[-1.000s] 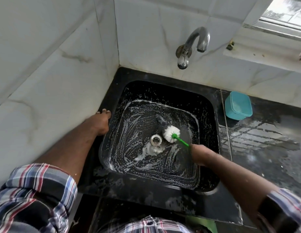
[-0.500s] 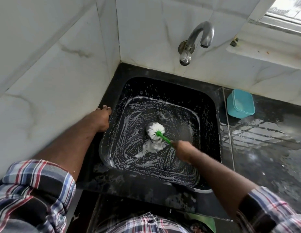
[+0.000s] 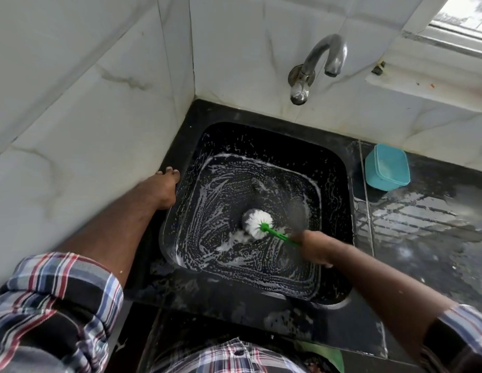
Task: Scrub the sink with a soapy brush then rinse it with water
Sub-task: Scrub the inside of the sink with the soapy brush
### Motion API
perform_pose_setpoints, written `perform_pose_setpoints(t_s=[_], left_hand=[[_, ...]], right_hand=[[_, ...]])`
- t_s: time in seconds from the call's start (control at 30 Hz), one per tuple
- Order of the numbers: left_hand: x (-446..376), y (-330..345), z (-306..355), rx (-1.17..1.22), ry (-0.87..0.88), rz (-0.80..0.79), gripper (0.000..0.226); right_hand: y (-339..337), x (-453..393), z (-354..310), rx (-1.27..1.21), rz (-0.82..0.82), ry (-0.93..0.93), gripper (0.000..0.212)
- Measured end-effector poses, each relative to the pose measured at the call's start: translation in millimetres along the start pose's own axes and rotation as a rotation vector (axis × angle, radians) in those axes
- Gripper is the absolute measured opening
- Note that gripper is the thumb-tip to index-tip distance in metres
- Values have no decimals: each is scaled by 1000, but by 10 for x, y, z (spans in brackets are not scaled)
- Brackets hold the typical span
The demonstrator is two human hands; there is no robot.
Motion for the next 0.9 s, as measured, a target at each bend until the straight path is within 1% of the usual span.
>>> perform_pose_setpoints(t_s=[0.03, 0.07, 0.1, 0.17, 0.23, 0.27, 0.33, 0.37, 0.43, 0.47, 0.5, 0.57, 0.63, 0.7, 0.73, 0.8, 0.83, 0.87, 0.9], left_hand=[[-1, 3, -2, 3, -2, 1, 82], [-1, -2, -2, 3, -1, 3, 82], [2, -4, -2, 2, 2, 4, 81], [11, 1, -1, 13, 6, 12, 82], [22, 7, -2, 27, 1, 30, 81], [26, 5, 0, 28, 4, 31, 81], [16, 7, -2, 27, 13, 28, 80], [14, 11, -5, 24, 13, 29, 80], [10, 3, -8, 19, 11, 29, 80], [11, 0, -5, 19, 10, 26, 80], [10, 1, -4, 19, 11, 25, 80], [19, -3, 1, 23, 8, 22, 80], [32, -7, 12, 23, 6, 22, 80], [26, -18, 11, 16, 11, 21, 80], [26, -17, 16, 16, 11, 21, 80], [27, -24, 21, 12, 4, 23, 80], [28, -25, 26, 11, 4, 20, 80], [31, -27, 32, 12, 4, 19, 80], [33, -27, 31, 12, 3, 19, 80]], right_hand=[[-90, -1, 121, 45, 4, 30, 45], [-196, -30, 163, 96, 50, 38, 44], [-272, -79, 123, 128, 102, 34, 44], [-230, -164, -168, 78, 146, -11, 46], [-15, -208, -390, 21, 98, -55, 48], [37, -125, -378, 20, 79, -75, 47], [32, 25, -89, 85, 35, -62, 42], [-16, 73, 86, 134, 11, -26, 40], [-137, -29, 324, 180, 80, 40, 41], [-172, -88, 291, 166, 118, 58, 43], [-165, -134, 149, 118, 122, 52, 47], [20, -186, -258, -37, 74, 21, 54], [179, -108, -441, -101, 39, -32, 56], [151, 9, -203, -3, 42, -70, 51], [73, 41, -9, 71, 38, -57, 49], [-87, -45, 316, 177, 69, 28, 48], [-156, -83, 353, 196, 107, 60, 49], [-182, -127, 268, 172, 138, 70, 50], [-155, -153, 89, 107, 136, 57, 53]])
Point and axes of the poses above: each hand's wrist, its own x-axis away from the middle knuckle, its own y-axis out of the palm, z = x × y, the point moved 2 cm from there along -x, towards the middle knuckle, and after that the axes turned 15 degrees about y, right-handed, at the moved point
